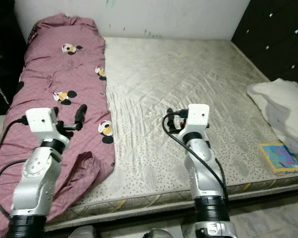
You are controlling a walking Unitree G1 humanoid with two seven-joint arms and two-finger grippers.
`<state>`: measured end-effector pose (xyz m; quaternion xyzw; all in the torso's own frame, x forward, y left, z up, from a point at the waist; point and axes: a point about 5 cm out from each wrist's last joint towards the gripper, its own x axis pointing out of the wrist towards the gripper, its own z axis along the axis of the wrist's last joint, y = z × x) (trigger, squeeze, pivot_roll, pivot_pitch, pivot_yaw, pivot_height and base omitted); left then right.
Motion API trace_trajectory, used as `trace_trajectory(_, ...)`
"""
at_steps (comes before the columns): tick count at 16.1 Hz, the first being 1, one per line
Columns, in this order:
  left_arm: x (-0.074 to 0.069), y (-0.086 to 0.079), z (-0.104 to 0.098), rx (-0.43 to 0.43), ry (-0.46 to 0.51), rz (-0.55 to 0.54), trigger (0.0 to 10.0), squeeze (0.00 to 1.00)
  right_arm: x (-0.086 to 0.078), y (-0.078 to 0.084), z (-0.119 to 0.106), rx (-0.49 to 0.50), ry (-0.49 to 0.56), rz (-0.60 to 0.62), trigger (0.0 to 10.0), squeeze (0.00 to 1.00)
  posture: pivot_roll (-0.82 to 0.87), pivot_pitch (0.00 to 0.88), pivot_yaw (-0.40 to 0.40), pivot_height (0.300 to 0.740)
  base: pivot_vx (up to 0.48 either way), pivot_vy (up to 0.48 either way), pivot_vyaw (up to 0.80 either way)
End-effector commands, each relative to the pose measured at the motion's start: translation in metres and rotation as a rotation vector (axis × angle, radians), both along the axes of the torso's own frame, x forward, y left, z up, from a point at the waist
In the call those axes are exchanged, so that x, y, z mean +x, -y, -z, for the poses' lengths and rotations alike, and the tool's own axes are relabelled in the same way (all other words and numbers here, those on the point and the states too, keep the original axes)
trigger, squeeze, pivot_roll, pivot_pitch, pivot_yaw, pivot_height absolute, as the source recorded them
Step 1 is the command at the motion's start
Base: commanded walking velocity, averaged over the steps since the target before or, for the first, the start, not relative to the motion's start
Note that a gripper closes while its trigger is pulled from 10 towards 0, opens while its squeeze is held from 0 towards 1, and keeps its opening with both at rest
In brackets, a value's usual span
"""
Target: Clean up the room
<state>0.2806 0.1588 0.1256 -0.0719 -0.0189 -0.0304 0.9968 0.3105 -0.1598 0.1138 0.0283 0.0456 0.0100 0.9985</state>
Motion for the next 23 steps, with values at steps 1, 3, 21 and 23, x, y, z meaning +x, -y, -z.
trace_trajectory(1, 0.001, 0.003, 0.002, 0.004, -0.017, 0.008, 10.0, 0.00, 0.000, 0.005, -0.001, -0.006, 0.002, 0.011, 10.0, 0.00, -0.01, 0.009, -0.084, 0.740, 0.000, 0.480, 0.00)
trace_trajectory(3, 0.001, 0.003, 0.001, 0.003, -0.015, 0.007, 10.0, 0.00, 0.000, 0.005, -0.001, -0.007, 0.001, 0.009, 10.0, 0.00, -0.01, 0.009, -0.084, 0.740, 0.000, 0.480, 0.00)
trace_trajectory(21, -0.018, -0.022, 0.003, 0.134, -0.019, -0.128, 10.0, 0.00, -0.011, -0.005, 0.008, -0.003, -0.034, -0.041, 10.0, 0.00, 0.02, 0.087, -0.095, 0.740, 0.000, 0.187, 0.00)
trace_trajectory(23, -0.025, -0.028, 0.010, 0.118, -0.054, -0.138, 10.0, 0.00, -0.015, -0.005, 0.010, 0.007, -0.044, -0.032, 10.0, 0.00, 0.02, 0.105, -0.090, 0.726, 0.000, 0.000, 0.00)
